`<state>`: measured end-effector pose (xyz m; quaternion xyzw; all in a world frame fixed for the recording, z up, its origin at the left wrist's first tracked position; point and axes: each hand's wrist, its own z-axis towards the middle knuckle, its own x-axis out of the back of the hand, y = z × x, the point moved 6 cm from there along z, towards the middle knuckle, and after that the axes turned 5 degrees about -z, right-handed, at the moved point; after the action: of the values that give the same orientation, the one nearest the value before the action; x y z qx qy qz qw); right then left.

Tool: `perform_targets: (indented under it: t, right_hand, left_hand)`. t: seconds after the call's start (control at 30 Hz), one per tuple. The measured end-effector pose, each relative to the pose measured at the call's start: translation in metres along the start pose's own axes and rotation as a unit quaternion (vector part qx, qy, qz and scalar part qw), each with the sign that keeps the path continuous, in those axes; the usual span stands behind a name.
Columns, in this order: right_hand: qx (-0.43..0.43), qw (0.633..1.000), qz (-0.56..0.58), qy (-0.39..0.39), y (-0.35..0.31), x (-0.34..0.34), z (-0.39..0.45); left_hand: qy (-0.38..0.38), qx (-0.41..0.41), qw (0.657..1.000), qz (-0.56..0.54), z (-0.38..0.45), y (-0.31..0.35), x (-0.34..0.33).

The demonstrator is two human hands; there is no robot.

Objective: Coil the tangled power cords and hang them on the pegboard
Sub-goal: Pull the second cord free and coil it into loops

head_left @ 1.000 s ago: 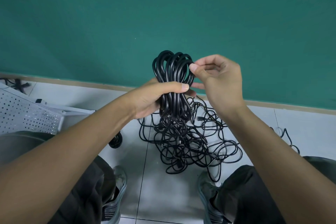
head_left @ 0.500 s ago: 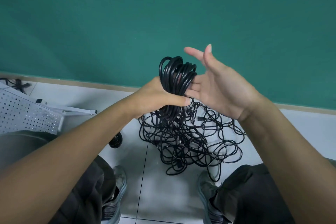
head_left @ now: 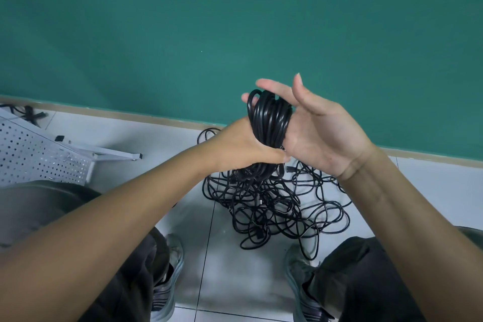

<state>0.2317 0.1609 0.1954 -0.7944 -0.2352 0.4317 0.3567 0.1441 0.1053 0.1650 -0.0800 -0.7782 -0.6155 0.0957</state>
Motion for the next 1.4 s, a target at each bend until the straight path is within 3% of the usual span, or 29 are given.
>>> perform_targets:
  t: [0.13,0.27,0.4,0.53,0.8,0.93,1.13,1.4]
  right_hand:
    - [0.028,0.999,0.021,0.010,-0.008,0.000,0.002]
    - [0.039,0.998,0.026,0.039,-0.017,0.001,0.004]
    - [0.038,0.996,0.023,0.075,-0.018,0.005,0.007]
    - [0.022,0.994,0.035,0.105,-0.015,0.010,0.008]
    - [0.010,0.988,0.045,0.144,-0.005,0.010,0.011]
    - [-0.007,0.993,-0.002,0.116,-0.006,0.011,0.011]
    - [0.010,1.000,0.001,-0.007,-0.019,0.007,0.004]
    - [0.050,0.997,-0.039,0.044,-0.020,0.010,0.009]
  left_hand:
    - [0.021,-0.005,0.999,-0.044,0.001,0.004,0.002]
    - [0.127,0.003,0.988,-0.086,-0.003,0.003,0.008]
    - [0.175,0.010,0.984,-0.031,-0.009,0.003,0.008]
    - [0.144,0.019,0.989,-0.003,-0.005,0.004,0.003]
    - [0.093,0.035,0.993,-0.056,0.002,-0.006,-0.011]
    - [0.067,0.034,0.997,-0.033,0.000,-0.004,-0.013]
    - [0.056,0.047,0.995,-0.069,0.001,0.004,-0.001]
    - [0.038,0.081,0.991,-0.101,0.003,0.000,-0.002]
